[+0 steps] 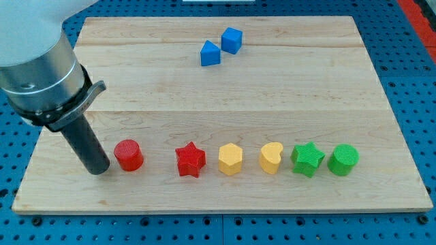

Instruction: Move the red circle to the left of the red star

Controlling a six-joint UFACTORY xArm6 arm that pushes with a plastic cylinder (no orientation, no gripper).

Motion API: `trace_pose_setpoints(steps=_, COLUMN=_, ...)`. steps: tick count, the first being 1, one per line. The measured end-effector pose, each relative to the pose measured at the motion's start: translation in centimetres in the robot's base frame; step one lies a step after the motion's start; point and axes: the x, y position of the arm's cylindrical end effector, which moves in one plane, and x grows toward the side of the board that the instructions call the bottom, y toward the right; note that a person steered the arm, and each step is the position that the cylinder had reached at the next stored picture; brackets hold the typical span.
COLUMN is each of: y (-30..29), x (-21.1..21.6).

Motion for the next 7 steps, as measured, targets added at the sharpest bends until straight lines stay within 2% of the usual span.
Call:
trace_pose_setpoints(steps=1, y=-1.1, x=-0.1)
trace_pose_setpoints(steps=3, y=0.7, x=-1.3)
trace_pose_setpoints(steps=5, y=3.4, x=-0.7)
trace_pose_setpoints(steps=6, y=0.8, x=-0.9)
trace_pose_setpoints(steps=7, y=1.6, x=-6.8)
